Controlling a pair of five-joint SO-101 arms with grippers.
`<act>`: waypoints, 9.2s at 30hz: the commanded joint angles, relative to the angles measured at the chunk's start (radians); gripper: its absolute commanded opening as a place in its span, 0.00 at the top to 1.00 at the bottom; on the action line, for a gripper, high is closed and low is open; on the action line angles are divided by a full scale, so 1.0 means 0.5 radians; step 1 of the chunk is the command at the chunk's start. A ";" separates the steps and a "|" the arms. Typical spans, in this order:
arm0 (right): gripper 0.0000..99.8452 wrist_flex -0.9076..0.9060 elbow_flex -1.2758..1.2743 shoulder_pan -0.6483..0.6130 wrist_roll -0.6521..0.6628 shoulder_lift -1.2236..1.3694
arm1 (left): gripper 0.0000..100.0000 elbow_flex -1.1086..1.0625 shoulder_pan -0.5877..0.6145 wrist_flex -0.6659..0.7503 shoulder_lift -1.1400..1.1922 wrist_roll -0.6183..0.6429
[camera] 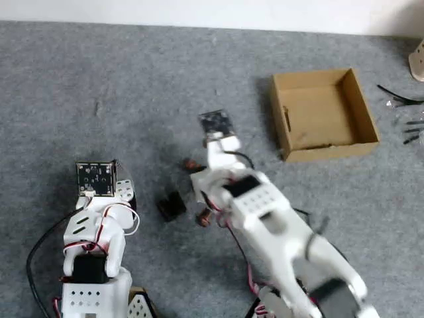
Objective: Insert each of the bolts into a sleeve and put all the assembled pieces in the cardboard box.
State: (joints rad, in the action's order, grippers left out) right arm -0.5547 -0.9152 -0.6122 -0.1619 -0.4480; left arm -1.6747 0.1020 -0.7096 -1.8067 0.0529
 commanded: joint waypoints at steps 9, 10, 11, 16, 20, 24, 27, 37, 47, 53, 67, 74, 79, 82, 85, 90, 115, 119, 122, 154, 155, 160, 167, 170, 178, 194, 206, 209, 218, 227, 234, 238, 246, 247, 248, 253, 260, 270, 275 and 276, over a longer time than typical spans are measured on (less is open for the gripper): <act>1.00 0.358 -0.514 0.336 0.031 -0.956 | 0.98 0.014 0.014 0.049 -0.026 -0.012; 1.00 0.358 -0.545 0.370 0.031 -1.011 | 0.98 0.002 0.014 0.055 -0.026 -0.012; 1.00 0.358 -0.585 0.407 0.031 -1.066 | 0.98 -0.008 0.014 0.089 -0.026 -0.012; 1.00 0.354 -0.787 0.643 0.031 -1.373 | 0.98 -0.041 0.014 0.169 -0.026 -0.009; 1.00 0.348 -0.959 0.818 0.031 -1.729 | 0.98 -0.041 0.014 0.169 -0.026 -0.009; 1.00 0.345 -1.198 0.895 0.031 -2.159 | 0.98 -0.041 0.014 0.169 -0.023 -0.009; 1.00 0.336 -1.361 0.968 0.031 -2.496 | 0.98 -0.041 0.014 0.169 -0.023 -0.009; 1.00 -0.216 -1.438 1.119 0.031 -2.779 | 0.98 -0.041 -0.014 0.169 -0.017 -0.009; 1.00 -0.029 -1.726 1.201 0.049 -2.779 | 0.98 -0.023 -0.391 0.178 -0.026 -0.015; 1.00 -0.094 -1.745 1.198 0.172 -2.779 | 0.99 -0.017 -0.649 0.304 -0.017 -0.006; 1.00 -0.087 -1.745 1.201 0.184 -2.779 | 0.98 0.873 -0.922 0.319 1.069 0.190; 1.00 -0.087 -1.745 1.204 0.184 -2.779 | 0.98 1.769 -1.155 0.304 2.466 0.384; 1.00 -0.087 -1.745 1.208 0.184 -2.779 | 0.95 2.171 -1.235 0.273 3.184 0.825; 1.00 -0.087 -1.745 1.208 0.184 -2.779 | 0.82 2.328 -1.223 0.264 3.435 1.135; 1.00 -0.087 -1.745 1.208 0.184 -2.779 | 0.69 2.383 -1.220 0.264 3.580 1.286; 1.00 -0.087 -1.745 1.201 0.187 -2.779 | 0.69 2.432 -1.177 0.276 3.659 1.448; 0.99 -0.057 -1.745 1.198 0.270 -2.779 | 0.77 2.671 -0.980 0.264 4.107 1.605; 0.99 -0.057 -1.745 1.198 0.295 -2.779 | 0.77 2.748 -0.974 0.255 4.255 1.605; 0.99 -0.060 -1.745 1.198 0.295 -2.779 | 0.77 2.849 -0.987 0.095 4.313 1.608; 0.99 -0.063 -1.745 1.198 0.298 -2.779 | 0.99 2.708 -1.137 -0.230 3.822 0.914; 0.99 -0.063 -1.745 1.198 0.298 -2.779 | 0.99 2.610 -1.137 -0.181 3.721 0.884; 0.99 -0.060 -1.745 1.198 0.298 -2.779 | 0.99 2.101 -1.122 0.086 3.110 0.752; 0.99 -0.072 -1.748 1.017 0.298 -2.779 | 0.99 1.524 -1.128 0.319 2.257 0.592; 0.99 -0.118 -1.751 0.898 0.298 -2.779 | 0.99 1.361 -1.119 0.377 1.956 0.586; 0.99 -0.115 -1.751 0.858 0.298 -2.779 | 0.99 1.054 -1.119 0.390 1.217 0.586; 1.00 -0.115 -1.757 0.769 0.301 -2.779 | 0.99 0.437 -0.891 0.690 0.130 0.595; 1.00 -0.124 -1.757 0.772 0.301 -2.779 | 0.99 0.302 -0.735 0.773 -0.041 0.601; 1.00 -0.124 -1.757 0.772 0.301 -2.779 | 0.99 0.305 -0.683 0.773 -0.041 0.601; 1.00 0.063 -1.745 0.667 0.301 -2.782 | 0.99 0.146 -0.683 0.933 -0.035 0.601; 1.00 0.529 -1.745 0.284 0.371 -2.782 | 0.99 -0.041 -0.671 1.534 -0.038 0.592; 1.00 0.529 -1.745 0.247 0.552 -2.782 | 0.99 -0.035 -0.836 1.737 -0.038 0.605; 1.00 0.450 -1.745 0.216 0.568 -2.782 | 0.99 -0.041 -1.036 1.838 -0.038 0.605; 1.00 0.400 -1.745 0.109 0.914 -2.782 | 0.99 -0.041 -1.293 1.728 -0.035 0.592; 1.00 0.400 -1.745 0.100 0.921 -2.782 | 0.99 -0.041 -1.303 1.706 -0.035 0.592; 1.00 0.400 -1.745 0.094 0.927 -2.782 | 0.99 -0.041 -1.300 1.694 -0.035 0.592; 1.00 0.404 -1.745 0.084 0.921 -2.782 | 0.99 -0.041 -1.223 1.688 -0.023 0.592; 1.00 0.413 -1.745 0.084 0.921 -2.782 | 0.99 -0.041 -1.131 1.580 -0.023 0.601; 1.00 0.446 -1.745 -0.011 0.930 -2.782 | 0.99 -0.041 -1.137 1.580 -0.023 0.601; 1.00 0.453 -1.741 -0.011 0.930 -2.785 | 0.99 -0.041 -1.134 1.510 -0.023 0.601; 1.00 0.453 -1.741 -0.011 0.930 -2.785 | 0.99 -0.041 -1.137 1.482 -0.023 0.601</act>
State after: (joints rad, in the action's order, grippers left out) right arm -0.3521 -1.6701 -0.6061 0.2908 -1.8228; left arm -1.6763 -0.4749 0.0560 -1.8098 0.3521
